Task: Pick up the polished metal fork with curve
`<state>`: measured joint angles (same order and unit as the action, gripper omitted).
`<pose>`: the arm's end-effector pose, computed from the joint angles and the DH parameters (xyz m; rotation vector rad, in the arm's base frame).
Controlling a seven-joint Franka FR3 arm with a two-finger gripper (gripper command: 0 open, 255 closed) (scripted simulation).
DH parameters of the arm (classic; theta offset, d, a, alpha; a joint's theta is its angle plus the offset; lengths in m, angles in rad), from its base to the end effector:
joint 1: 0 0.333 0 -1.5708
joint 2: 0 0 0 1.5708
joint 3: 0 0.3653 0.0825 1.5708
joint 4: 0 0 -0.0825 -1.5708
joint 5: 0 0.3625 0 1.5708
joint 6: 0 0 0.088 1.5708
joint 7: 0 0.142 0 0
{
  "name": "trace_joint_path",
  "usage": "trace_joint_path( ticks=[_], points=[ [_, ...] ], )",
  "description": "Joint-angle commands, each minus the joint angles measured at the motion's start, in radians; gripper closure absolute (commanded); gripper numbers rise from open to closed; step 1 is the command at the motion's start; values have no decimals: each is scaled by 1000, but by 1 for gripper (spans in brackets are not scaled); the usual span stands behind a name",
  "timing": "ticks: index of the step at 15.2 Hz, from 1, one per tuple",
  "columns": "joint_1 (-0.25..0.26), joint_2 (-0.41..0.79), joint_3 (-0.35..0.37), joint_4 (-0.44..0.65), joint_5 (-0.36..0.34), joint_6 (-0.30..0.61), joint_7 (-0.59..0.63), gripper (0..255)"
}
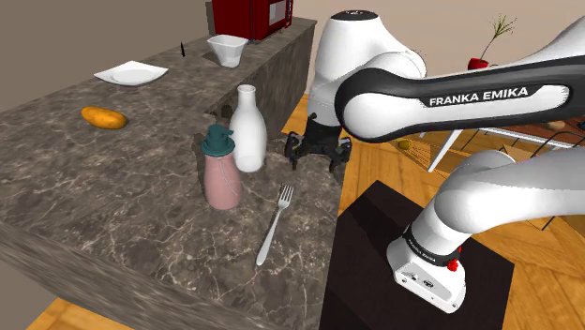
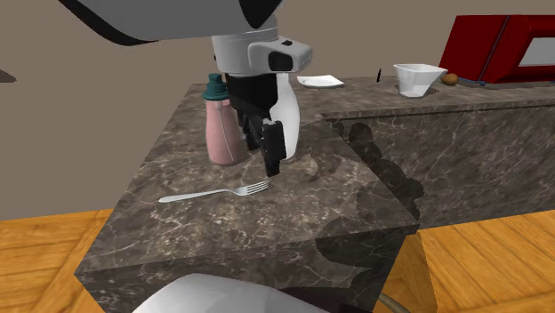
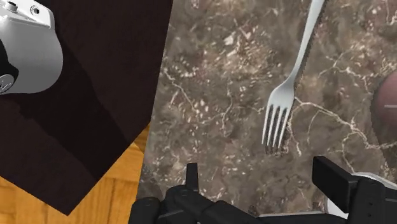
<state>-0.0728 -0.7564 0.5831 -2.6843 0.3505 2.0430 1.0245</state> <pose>0.2480 0.1762 0.4338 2.8740 -1.2101 0.1382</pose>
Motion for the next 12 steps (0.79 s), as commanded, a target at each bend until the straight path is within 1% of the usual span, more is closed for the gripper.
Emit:
trace_joint_path(
  ticks=[1, 4, 6, 7, 12],
  points=[
    [-24, 64, 81, 6, 34, 63, 115, 0],
    [-88, 176, 203, 45, 53, 144, 278, 0],
    [-148, 260, 291, 80, 45, 200, 394, 0],
    [-160, 274, 308, 86, 42, 210, 415, 0],
    [-189, 334, 358, 56, 30, 298, 434, 0]
  ],
)
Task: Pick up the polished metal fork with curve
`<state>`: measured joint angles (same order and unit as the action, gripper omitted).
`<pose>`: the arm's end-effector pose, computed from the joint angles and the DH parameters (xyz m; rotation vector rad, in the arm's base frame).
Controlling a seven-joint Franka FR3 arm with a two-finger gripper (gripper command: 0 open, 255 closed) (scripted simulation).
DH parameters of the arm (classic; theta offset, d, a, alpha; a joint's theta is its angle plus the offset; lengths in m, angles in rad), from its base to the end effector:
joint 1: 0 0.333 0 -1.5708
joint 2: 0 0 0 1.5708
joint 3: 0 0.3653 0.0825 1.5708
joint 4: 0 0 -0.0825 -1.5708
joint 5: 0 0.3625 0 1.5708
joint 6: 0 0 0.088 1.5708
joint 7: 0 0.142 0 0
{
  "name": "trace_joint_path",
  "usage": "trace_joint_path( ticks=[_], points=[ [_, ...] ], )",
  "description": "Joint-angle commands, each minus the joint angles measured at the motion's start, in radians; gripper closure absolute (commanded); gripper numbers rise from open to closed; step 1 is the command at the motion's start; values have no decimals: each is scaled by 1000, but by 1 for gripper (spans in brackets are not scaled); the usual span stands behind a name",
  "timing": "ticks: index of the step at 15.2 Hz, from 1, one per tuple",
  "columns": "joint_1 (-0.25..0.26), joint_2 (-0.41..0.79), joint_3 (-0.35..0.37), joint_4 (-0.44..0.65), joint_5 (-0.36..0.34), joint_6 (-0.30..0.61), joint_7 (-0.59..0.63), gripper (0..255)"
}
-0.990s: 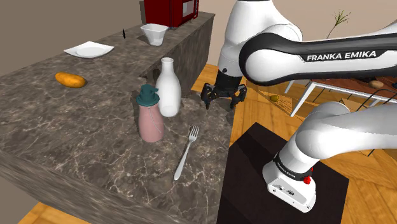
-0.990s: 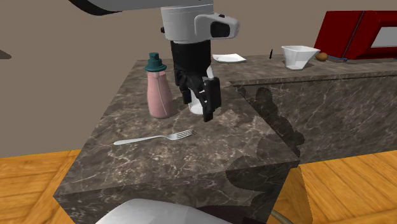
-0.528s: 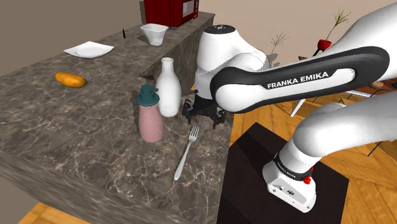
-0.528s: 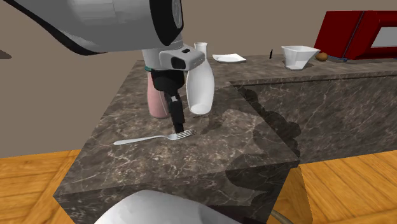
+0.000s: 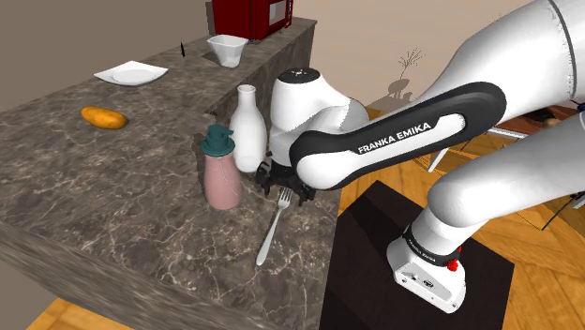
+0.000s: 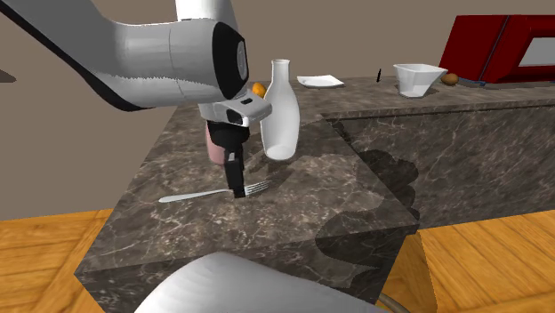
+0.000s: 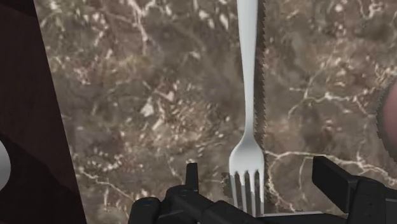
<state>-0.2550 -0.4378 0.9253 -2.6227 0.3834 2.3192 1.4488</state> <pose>0.2948 0.2457 0.3616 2.6673 -1.6205 0.1025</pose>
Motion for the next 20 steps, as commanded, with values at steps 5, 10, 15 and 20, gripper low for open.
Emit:
trace_joint_path(
  ticks=[5, 10, 15, 20],
  points=[
    [-27, 51, 46, -20, -15, 70, 24, 255],
    [-26, 50, 45, -21, -14, 70, 24, 255],
    [-19, 37, 34, -14, -9, 51, 18, 255],
    [14, -27, -19, 15, 7, -39, -5, 255]
  ],
)
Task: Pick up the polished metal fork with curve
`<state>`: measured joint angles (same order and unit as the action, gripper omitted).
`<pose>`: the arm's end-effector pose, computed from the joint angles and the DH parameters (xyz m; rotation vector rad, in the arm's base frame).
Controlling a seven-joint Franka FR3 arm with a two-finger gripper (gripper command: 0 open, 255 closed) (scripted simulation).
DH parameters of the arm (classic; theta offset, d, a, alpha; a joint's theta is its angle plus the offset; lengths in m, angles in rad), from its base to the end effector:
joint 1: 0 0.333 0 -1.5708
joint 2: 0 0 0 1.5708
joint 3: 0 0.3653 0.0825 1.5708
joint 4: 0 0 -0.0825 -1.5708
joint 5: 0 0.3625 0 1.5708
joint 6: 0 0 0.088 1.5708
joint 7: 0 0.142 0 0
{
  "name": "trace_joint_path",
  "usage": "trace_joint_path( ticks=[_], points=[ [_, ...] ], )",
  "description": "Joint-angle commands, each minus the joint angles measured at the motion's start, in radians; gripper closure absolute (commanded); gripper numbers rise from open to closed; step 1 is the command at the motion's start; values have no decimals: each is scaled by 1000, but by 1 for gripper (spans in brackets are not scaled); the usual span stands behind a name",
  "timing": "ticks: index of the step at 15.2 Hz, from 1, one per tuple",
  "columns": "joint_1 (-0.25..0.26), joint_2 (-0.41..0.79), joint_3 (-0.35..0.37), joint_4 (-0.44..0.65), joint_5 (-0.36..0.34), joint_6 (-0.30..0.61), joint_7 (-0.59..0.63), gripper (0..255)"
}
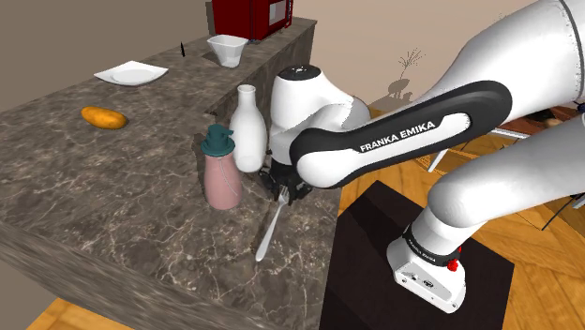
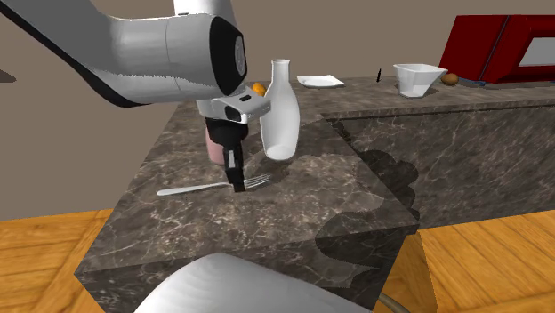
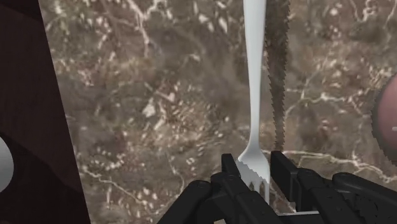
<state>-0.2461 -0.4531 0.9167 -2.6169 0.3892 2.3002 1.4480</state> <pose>0.2926 0.2470 0.3666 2.6672 -1.6225 0.1034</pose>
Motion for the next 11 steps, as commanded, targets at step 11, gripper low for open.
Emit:
trace_joint_path(
  ticks=[11],
  points=[
    [37, -99, -90, 74, 2, -173, -26, 255]
  ],
)
